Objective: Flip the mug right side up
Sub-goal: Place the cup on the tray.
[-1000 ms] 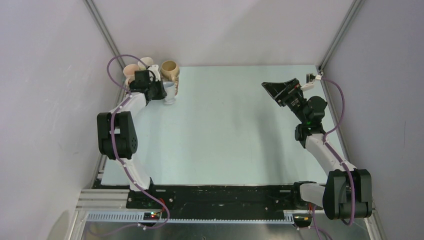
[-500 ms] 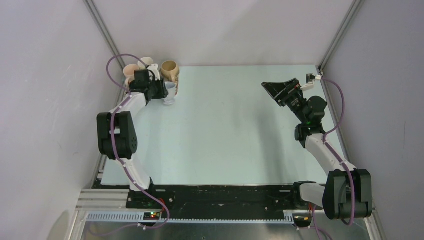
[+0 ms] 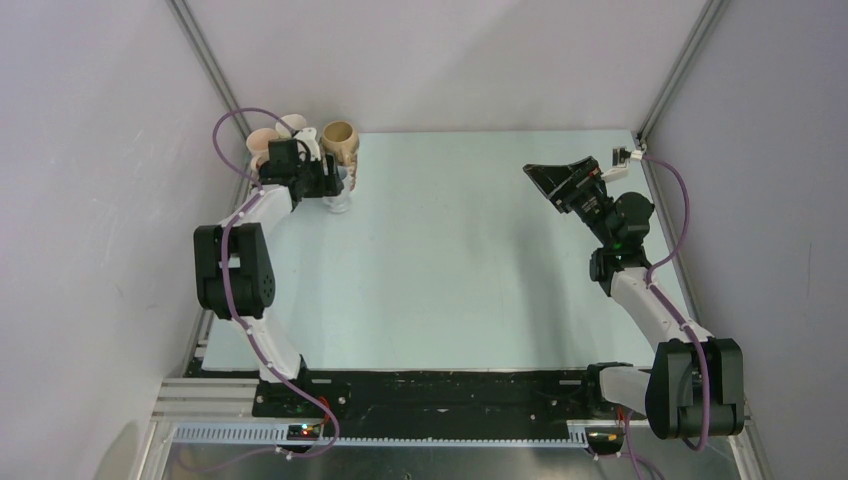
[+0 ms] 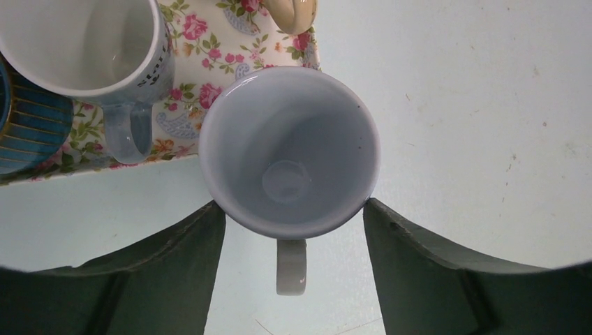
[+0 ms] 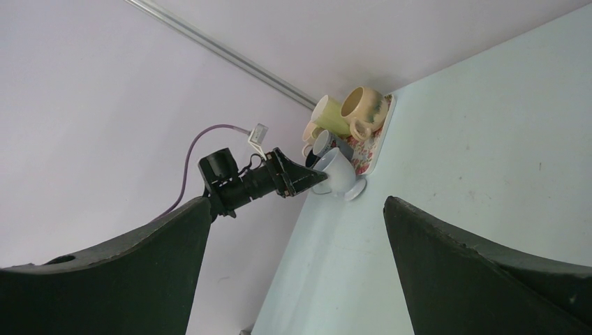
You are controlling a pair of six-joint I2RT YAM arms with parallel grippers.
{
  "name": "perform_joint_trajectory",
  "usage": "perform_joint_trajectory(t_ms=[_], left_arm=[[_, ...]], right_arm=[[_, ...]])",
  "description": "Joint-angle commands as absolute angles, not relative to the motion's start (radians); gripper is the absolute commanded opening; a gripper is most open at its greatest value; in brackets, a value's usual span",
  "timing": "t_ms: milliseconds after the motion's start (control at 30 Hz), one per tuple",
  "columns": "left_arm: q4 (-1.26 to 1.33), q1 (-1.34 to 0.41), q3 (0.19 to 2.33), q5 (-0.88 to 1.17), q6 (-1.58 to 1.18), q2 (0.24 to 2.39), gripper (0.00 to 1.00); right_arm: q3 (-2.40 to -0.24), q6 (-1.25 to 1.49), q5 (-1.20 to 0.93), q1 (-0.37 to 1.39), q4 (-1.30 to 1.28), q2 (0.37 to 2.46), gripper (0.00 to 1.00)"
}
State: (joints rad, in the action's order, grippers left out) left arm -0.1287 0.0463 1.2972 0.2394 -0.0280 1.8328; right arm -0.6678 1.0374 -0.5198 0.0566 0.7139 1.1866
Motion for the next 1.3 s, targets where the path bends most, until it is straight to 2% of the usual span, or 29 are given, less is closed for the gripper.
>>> perform_joint_trajectory(t_ms=[0,300,500,900,1100,1167,1267], left_arm=[[-0.084,0.052,1.304,0.247,-0.030,1.790,0.77],[-0.083,0.052,1.300,0.245,-0.031,1.780,0.90],[-0.084,0.050,1.298,0.246,-0.036,1.783,0.96],[-0.084,0.050,1.297,0.265,-0.046,1.789,0.87],[-0.083,0.051,1.293,0.277,-0.046,1.788,0.79],[-0.083,0.051,1.292,0.275,-0.046,1.787,0.80],[-0.084,0.050,1.293,0.267,-0.046,1.785,0.87]], right_arm=[[-0.675,1.028,-0.514,0.055,0.745,1.188,1.00],[-0.675,1.027,-0.513,0.055,0.746,1.190,0.99],[-0.675,1.025,-0.514,0.054,0.746,1.189,0.99],[-0.675,1.023,-0.512,0.054,0.747,1.193,0.99],[-0.674,1.022,-0.512,0.054,0.747,1.195,0.99],[-0.675,1.024,-0.512,0.055,0.747,1.196,0.99],[-0.675,1.022,-0.512,0.053,0.747,1.195,0.99]])
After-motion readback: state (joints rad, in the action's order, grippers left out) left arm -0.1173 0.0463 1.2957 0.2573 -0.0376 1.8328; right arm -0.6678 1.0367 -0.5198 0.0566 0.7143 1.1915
